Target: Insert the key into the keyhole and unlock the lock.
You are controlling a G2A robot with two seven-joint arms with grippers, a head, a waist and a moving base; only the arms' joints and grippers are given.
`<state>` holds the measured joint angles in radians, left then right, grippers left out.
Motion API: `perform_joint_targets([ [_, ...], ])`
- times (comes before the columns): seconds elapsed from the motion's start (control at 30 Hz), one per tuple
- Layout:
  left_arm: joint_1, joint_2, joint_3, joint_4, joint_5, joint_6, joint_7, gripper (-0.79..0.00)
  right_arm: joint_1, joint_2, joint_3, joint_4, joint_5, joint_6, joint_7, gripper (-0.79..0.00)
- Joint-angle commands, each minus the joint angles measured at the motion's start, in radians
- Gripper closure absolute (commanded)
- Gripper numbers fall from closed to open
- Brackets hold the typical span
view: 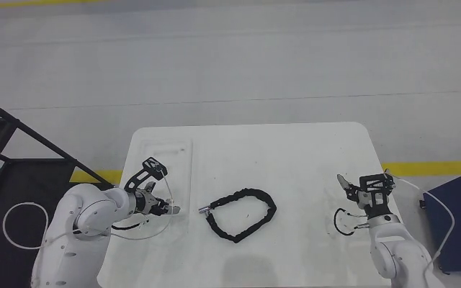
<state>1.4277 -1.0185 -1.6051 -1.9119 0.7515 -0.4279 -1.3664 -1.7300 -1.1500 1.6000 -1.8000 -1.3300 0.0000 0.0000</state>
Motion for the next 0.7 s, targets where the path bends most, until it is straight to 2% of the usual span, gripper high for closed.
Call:
perform_joint_targets([
  [0.0, 0.000, 0.002, 0.008, 0.001, 0.021, -0.001, 0.011, -0.730, 0.000, 0.000, 0.000, 0.000, 0.000, 0.000, 0.000, -0.785],
  [0.13, 0.007, 0.008, 0.012, -0.003, 0.037, 0.011, 0.018, -0.711, 0.000, 0.000, 0.000, 0.000, 0.000, 0.000, 0.000, -0.785],
  [0.27, 0.023, 0.014, 0.011, 0.000, 0.049, 0.009, 0.022, -0.730, 0.000, 0.000, 0.000, 0.000, 0.000, 0.000, 0.000, -0.785],
  [0.43, 0.024, 0.018, 0.023, 0.019, 0.026, 0.023, 0.031, -0.585, 0.000, 0.000, 0.000, 0.000, 0.000, 0.000, 0.000, -0.785],
  [0.5, 0.021, 0.020, 0.031, 0.028, 0.017, 0.027, 0.031, -0.505, 0.000, 0.000, 0.000, 0.000, 0.000, 0.000, 0.000, -0.785],
  [0.67, 0.010, 0.023, 0.055, 0.056, 0.013, 0.029, 0.035, -0.453, 0.000, 0.000, 0.000, 0.000, 0.000, 0.000, 0.000, -0.785],
])
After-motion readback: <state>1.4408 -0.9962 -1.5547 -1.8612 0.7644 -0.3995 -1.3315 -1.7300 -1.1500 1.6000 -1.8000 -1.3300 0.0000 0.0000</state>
